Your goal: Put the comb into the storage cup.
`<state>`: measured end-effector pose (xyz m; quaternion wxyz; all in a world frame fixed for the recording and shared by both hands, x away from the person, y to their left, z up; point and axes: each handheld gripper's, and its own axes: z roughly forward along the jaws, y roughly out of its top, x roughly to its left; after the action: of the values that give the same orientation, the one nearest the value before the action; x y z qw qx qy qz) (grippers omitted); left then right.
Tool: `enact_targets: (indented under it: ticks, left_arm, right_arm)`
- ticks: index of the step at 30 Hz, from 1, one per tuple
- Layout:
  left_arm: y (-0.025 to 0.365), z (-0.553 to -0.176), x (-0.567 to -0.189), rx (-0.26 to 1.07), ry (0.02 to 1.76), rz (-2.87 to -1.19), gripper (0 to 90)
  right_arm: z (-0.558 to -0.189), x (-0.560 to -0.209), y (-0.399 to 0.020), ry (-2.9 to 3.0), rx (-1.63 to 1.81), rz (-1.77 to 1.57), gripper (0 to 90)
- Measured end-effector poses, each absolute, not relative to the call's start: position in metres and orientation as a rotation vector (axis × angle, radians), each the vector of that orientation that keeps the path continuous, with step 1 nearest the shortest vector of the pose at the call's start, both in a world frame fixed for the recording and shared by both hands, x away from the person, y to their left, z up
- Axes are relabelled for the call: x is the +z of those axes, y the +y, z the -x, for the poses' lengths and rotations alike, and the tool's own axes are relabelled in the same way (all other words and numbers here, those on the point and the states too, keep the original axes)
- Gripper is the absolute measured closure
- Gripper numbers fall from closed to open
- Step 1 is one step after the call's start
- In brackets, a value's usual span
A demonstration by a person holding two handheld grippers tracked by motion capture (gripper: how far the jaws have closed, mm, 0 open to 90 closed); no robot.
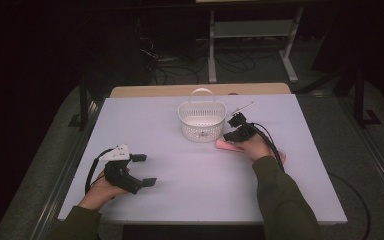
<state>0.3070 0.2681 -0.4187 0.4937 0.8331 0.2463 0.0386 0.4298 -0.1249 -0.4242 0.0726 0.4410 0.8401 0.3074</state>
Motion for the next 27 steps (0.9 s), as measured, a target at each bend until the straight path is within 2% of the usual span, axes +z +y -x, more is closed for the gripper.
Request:
enact_targets:
  ticks: [27]
  left_arm:
    - [0.267,-0.307,-0.419,0.092,0.596,-2.022,0.0]
  right_arm:
    - [-0.406,-0.421,-0.117,2.587,0.93,-1.255,89.1]
